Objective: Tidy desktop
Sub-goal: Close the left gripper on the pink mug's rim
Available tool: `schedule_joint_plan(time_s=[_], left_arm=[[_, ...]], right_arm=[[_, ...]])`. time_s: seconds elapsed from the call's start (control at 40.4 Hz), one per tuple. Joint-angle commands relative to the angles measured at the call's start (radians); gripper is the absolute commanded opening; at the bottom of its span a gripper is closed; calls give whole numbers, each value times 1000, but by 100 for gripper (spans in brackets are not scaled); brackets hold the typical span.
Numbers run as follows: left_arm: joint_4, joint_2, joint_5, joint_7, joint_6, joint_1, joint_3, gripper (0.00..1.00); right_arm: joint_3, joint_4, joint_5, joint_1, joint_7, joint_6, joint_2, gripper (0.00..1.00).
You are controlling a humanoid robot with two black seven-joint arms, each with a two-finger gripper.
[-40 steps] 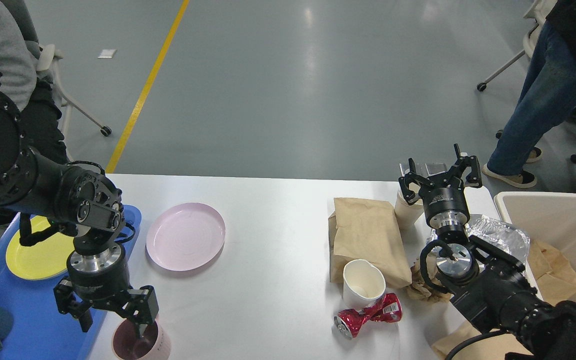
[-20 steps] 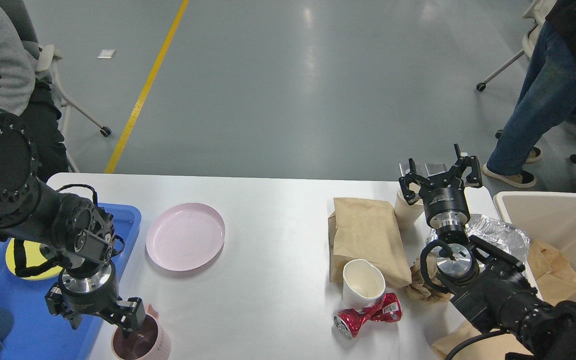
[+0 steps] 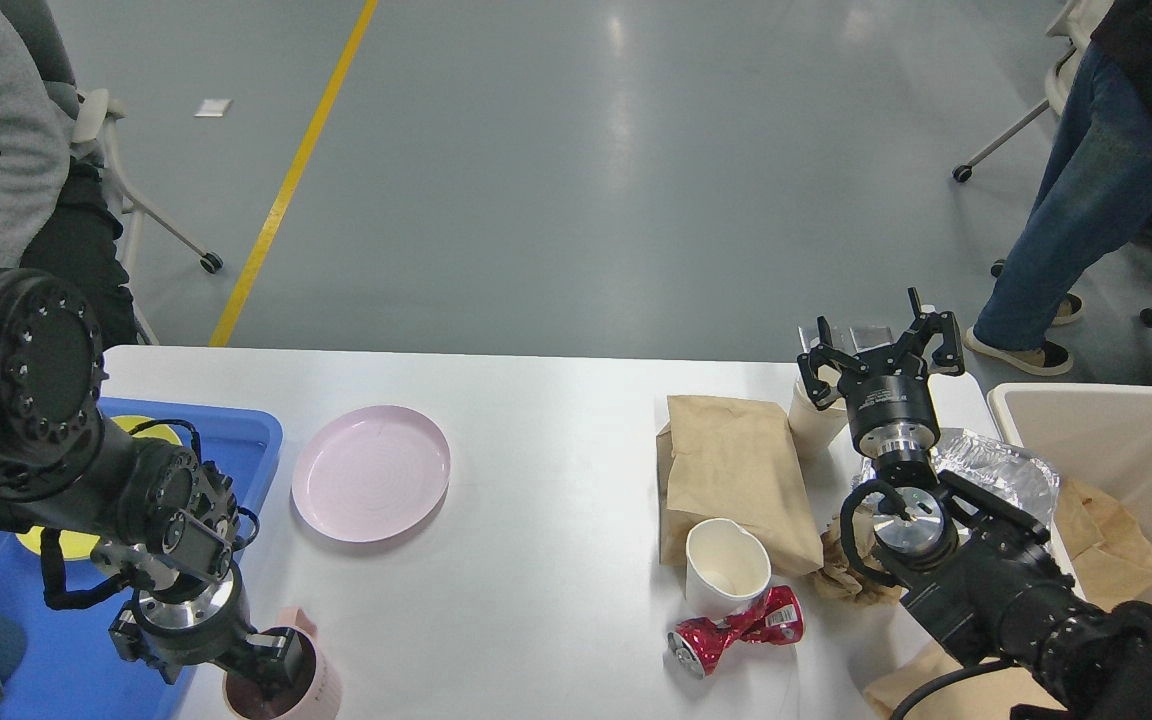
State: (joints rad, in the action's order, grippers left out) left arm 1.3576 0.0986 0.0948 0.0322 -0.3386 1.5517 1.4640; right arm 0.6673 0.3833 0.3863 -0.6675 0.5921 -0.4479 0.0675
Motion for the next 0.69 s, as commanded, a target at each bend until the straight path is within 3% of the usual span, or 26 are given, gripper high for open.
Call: schedule_joint_plan(time_s=[0.0,0.198,0.346,0.593,0.668], left_arm=[[0,-3,-3,-2,49,-16,-1,81],[6,-5,-3,-2,53,-30,-5,74],[14,-5,-3,-2,53,-39,-7,63],[23,-7,-4,-6,61,-50,-7,23],[25,-7,-4,-5,73,-48,-7,18]], right_arm=[[0,0,0,0,0,0,0,100],[0,0,0,0,0,0,0,100],[0,0,-1,0,0,0,0,100],[0,0,-1,0,0,0,0,100],[0,0,0,0,0,0,0,100]])
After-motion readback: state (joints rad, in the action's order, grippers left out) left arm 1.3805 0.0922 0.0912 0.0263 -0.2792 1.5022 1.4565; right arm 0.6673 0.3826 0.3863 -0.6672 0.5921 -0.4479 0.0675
